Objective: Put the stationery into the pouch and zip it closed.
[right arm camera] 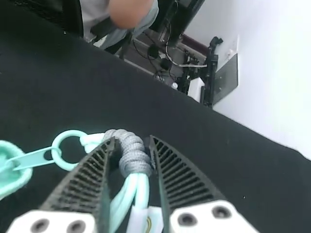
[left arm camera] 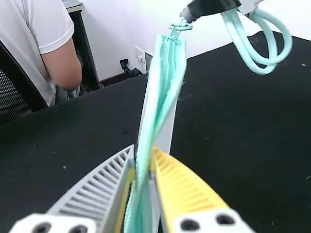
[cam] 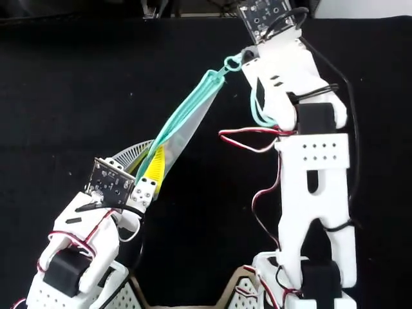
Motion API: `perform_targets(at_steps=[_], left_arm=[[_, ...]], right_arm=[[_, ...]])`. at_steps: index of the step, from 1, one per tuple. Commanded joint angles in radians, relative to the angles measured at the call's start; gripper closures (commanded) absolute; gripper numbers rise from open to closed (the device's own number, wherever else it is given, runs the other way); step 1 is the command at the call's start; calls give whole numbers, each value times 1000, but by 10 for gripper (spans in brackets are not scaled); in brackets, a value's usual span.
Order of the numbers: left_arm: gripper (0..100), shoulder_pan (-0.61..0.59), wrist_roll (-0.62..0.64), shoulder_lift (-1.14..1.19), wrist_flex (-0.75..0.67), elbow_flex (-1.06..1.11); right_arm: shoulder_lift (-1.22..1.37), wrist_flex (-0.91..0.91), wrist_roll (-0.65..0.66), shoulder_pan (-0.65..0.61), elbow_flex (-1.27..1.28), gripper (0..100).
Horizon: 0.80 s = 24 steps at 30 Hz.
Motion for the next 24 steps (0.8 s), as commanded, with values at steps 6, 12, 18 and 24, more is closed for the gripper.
perform_targets(at_steps=[6,12,18,24], left_arm=[[970,-2,2,5,20,-19],[970,-93,-3,14,21,-73],[970,-177,-6,9,21,-81],[970,-318,-72,14,78,-191]], right_arm=[[-183,169,2,-37,-61,984],[-352,341,-48,-244,-65,874],[-484,416,-155,-362,-94,772],[-630,519,-193,-344,-160,776]])
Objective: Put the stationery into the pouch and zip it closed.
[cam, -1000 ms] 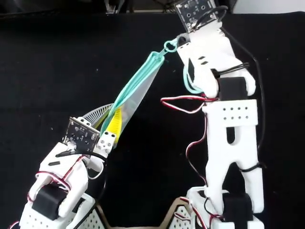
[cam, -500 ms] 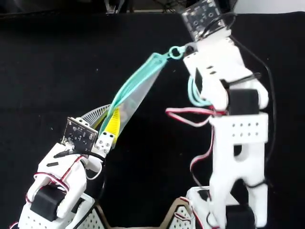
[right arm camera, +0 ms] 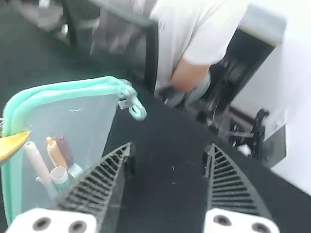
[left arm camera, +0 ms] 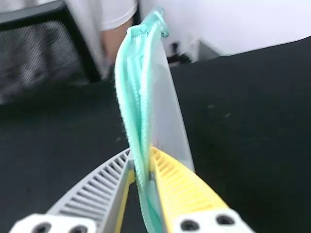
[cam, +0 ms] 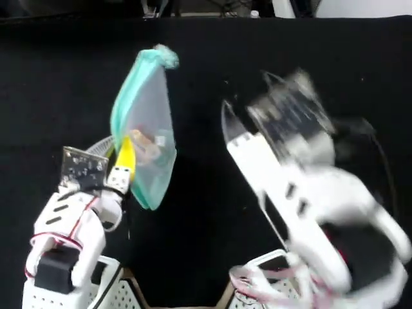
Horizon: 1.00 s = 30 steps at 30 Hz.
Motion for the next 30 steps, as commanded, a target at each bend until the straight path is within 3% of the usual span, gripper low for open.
perform_targets(at_steps=[1,7,10,15,24,28,30], left_arm=[[970,-101,-84,6,32,-145],[970,-236,-270,41,60,-239],[970,-234,-318,161,64,-236],[970,-53,-301,488,41,-271],[970,305,-104,1198,-63,-572],[952,380,-74,1412,-63,-677],[887,380,-32,1456,-63,-700]], right_arm=[[-68,68,-12,55,-35,776],[-236,150,-6,267,97,776],[-364,147,-5,379,220,776],[-591,146,21,491,472,776],[-970,149,173,763,862,776],[-949,143,169,769,934,776],[-940,144,150,767,912,776]])
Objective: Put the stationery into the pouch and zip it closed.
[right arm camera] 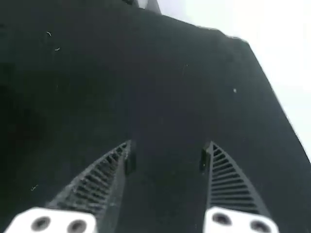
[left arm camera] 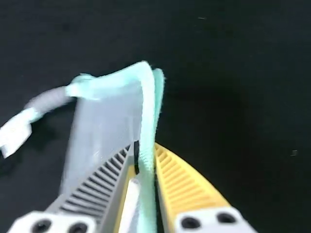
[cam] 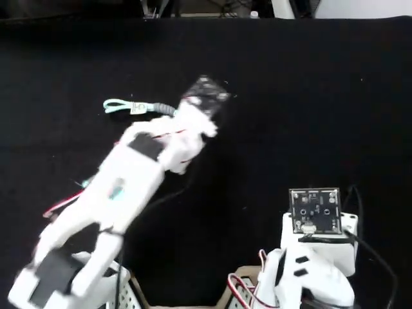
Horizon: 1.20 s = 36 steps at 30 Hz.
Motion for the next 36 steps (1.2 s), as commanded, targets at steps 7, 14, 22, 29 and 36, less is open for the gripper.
perform_targets(at_steps=[7,14,22,29,36], left_arm=[[773,24,121,14,121,-111],[791,-16,110,-334,391,-193],[973,-407,114,-859,535,16],[970,-702,112,-1267,405,538],[970,-803,0,-1625,207,1043]], right_arm=[[-45,-3,-29,6,-12,776],[-44,-5,-29,6,-10,813],[-36,-273,-29,-21,154,988],[-47,-356,-107,-195,472,986],[-47,-361,-178,-290,650,985]])
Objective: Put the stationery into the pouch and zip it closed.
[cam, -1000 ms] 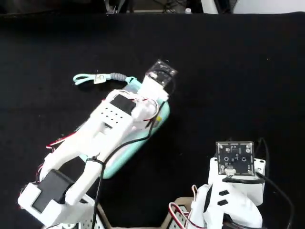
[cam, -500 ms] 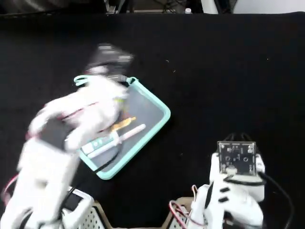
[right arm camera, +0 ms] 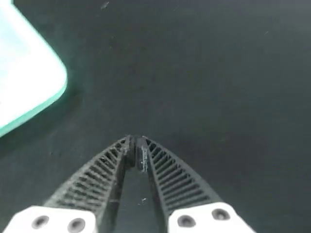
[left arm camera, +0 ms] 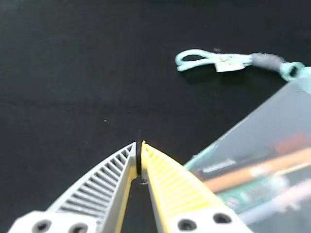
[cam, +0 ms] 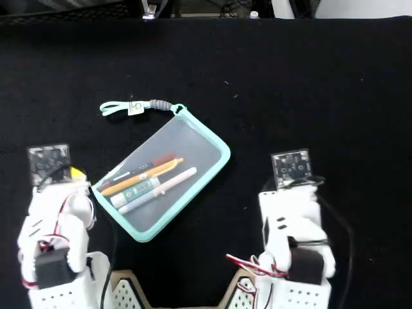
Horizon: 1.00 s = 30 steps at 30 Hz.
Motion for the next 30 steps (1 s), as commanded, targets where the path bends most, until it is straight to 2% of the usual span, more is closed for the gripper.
perform_targets(at_steps=[1,10,16,30], left_arm=[[970,-16,-77,-115,-49,216],[970,-16,37,-64,0,374],[970,-21,37,-66,110,371],[970,-22,37,-66,106,371]], right_arm=[[-47,-21,-18,-35,71,985],[-47,3,-21,-28,209,985],[-45,68,-20,-29,209,985],[-45,68,-17,-29,209,985]])
